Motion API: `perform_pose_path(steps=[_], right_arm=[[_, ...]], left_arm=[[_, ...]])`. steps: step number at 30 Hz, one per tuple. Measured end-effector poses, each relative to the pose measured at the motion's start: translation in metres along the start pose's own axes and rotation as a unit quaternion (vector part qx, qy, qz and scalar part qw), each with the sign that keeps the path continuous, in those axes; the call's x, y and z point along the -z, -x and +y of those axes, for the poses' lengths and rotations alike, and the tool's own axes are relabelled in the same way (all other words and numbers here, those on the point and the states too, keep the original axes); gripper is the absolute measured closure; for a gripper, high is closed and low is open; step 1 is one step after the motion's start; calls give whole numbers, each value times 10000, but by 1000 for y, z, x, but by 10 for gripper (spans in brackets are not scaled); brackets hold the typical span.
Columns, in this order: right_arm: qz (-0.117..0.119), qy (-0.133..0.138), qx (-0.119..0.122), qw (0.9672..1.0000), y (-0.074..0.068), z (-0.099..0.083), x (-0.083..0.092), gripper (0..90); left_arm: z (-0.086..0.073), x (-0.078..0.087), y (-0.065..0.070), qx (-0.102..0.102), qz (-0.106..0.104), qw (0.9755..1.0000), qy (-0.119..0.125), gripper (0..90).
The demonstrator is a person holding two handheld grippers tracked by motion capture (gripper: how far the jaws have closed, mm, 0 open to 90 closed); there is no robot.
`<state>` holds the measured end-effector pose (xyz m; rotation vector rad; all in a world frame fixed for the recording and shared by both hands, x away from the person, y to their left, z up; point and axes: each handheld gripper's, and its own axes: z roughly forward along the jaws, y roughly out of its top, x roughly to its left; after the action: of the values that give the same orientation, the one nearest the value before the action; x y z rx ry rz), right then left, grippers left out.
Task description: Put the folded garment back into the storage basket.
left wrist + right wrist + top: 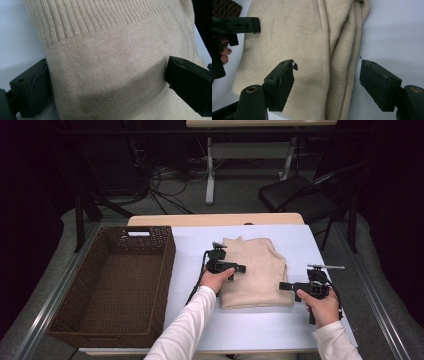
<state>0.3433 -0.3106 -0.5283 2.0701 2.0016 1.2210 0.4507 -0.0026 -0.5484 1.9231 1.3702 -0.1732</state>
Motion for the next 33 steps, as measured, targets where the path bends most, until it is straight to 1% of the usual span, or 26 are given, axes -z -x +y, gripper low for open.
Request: perform_pose_path(steps=[2,4,6,7,8,9,10,11,13,14,16,17,18,19,20,22,26,27,28,29,30,31,33], right_arm=[[-2,-32,-35,10000,2,-1,-2,286],[9,-110,-139,9998,3,-3,-4,303],[1,-157,-92,9998,4,-3,-5,307],[15,-173,-194,9997,3,-3,-5,312],[5,-164,-230,9996,3,-4,-6,315],[9,-193,-228,9996,4,-4,-8,320],[27,-140,-206,9997,5,-5,-9,321],[58,-196,-289,9994,4,-5,-8,321],[57,-216,-324,9992,5,-5,-8,321],[49,-274,-373,9989,6,-5,-9,321],[51,-293,-390,9988,7,-6,-11,320],[79,-352,-378,9986,9,-6,-11,319],[79,-352,-378,9986,9,-6,-11,319],[68,-292,-370,9989,9,-6,-13,320],[90,-342,-334,9988,10,-6,-13,320],[109,-361,-405,9985,10,-6,-13,324],[127,-372,-406,9984,9,-6,-13,335],[118,-333,-409,9985,8,-7,-15,360],[118,-333,-409,9985,8,-7,-15,360],[136,-374,-416,9983,7,-7,-15,383],[136,-374,-416,9983,7,-7,-15,383],[137,-386,-470,9981,6,-7,-16,403],[122,-369,-436,9983,6,-7,-16,409]], left_arm=[[0,0,0,8,6,10000,15,8],[0,0,0,8,4,10000,17,8],[-1,-1,1,36,11,10000,59,8],[-1,-1,1,34,13,10000,61,8],[-1,-1,1,34,13,10000,59,8],[-1,-1,1,36,12,10000,59,8],[-1,-1,1,34,11,10000,58,8],[-1,-1,1,32,13,10000,58,8],[-1,-1,1,33,15,10000,58,8],[-1,-1,1,33,20,10000,60,8],[-1,-1,1,29,21,10000,57,8],[-1,-1,1,31,20,10000,58,8],[-1,-1,1,31,20,10000,58,8],[-1,-1,1,29,21,10000,57,8],[-1,-1,1,28,18,10000,57,8],[-1,-1,1,26,25,10000,50,8],[-1,-1,1,25,17,10000,55,9],[-1,-1,1,17,21,10000,56,9],[-1,-1,1,17,21,10000,56,9],[-1,-1,1,24,20,10000,53,9],[-1,-1,1,24,20,10000,53,9],[-1,-1,1,15,13,10000,46,9],[-1,-1,1,22,21,10000,53,9]])
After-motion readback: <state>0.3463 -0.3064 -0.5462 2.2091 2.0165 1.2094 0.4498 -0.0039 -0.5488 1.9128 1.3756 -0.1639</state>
